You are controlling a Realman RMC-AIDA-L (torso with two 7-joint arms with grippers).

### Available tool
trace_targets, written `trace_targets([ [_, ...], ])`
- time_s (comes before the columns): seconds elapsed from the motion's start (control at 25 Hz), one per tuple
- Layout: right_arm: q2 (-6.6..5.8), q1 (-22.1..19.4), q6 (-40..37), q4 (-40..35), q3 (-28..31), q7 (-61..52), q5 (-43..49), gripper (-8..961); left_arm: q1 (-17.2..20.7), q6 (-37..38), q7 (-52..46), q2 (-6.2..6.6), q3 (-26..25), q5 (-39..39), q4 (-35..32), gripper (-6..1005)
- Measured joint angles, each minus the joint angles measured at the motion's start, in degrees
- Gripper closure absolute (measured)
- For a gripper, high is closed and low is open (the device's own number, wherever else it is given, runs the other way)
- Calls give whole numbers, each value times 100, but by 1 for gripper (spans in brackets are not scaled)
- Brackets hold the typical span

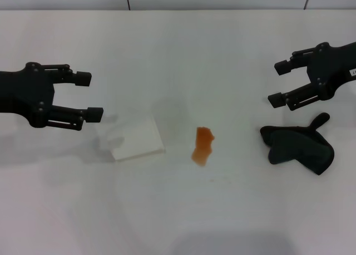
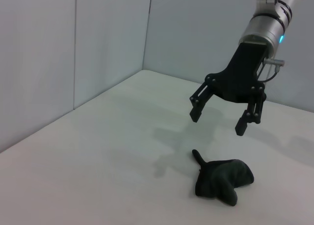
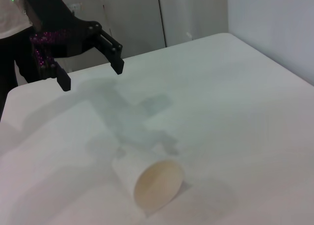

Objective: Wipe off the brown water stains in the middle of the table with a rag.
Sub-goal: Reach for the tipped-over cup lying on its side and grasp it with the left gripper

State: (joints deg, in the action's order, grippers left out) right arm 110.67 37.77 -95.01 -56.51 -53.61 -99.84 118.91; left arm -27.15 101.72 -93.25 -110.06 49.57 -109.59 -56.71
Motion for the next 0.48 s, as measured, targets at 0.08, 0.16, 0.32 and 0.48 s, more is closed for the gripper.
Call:
trace_targets([
  [0.08,0,-6,0,-1,0,0,0,84,-1,-3,0,1,0,0,0,115],
  [0.16,3,-7,0,-1,0,0,0,84,-1,-4,0,1,1,0,0,114],
  [0.32,8,-11,0,1,0,0,0,83,-1,-4,0,-4,0,0,1,118],
  [0.48,8,-28,0,5,0,0,0,83,-1,-4,0,-6,0,0,2,122],
])
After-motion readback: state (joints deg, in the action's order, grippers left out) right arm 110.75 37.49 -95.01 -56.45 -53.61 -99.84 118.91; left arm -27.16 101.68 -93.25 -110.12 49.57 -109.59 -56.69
